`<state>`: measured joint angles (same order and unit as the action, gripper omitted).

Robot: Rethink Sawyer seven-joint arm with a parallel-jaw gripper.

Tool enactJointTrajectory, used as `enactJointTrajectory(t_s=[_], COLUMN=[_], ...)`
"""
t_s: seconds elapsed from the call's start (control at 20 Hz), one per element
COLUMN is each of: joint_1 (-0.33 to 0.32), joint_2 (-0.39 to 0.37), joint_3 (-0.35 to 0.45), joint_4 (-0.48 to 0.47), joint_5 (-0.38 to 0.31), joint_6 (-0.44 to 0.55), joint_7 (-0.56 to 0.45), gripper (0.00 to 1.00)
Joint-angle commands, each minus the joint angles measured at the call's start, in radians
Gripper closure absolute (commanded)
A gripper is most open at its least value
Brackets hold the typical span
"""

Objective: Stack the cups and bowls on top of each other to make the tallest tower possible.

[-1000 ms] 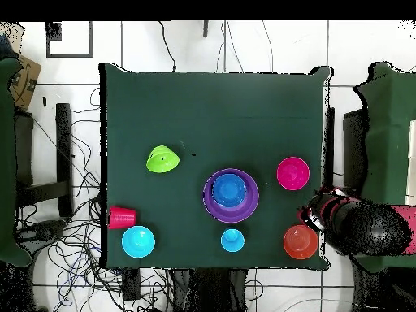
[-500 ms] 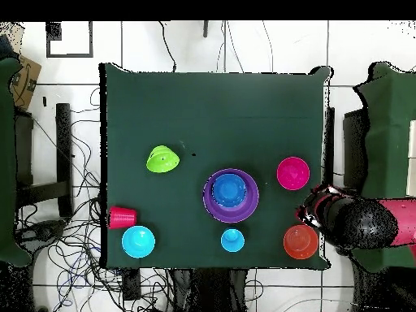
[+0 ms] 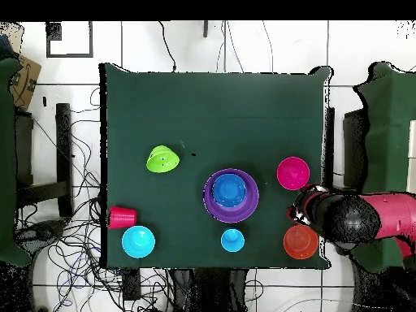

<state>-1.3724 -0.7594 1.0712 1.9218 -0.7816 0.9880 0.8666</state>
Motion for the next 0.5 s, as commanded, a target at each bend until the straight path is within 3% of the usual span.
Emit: enactJointTrajectory(t_s=[0.05, 0.5], joint_1=[0.044, 0.047], joint_2=[0.076, 0.135], joint_3=[-0.068, -0.113], joint_4=[-0.062, -0.127], joint_5=[-0.129, -0.218], joint_6=[0.042, 0.052], joint_7=[-0.308, -0.353], gripper=[0.0, 0.0])
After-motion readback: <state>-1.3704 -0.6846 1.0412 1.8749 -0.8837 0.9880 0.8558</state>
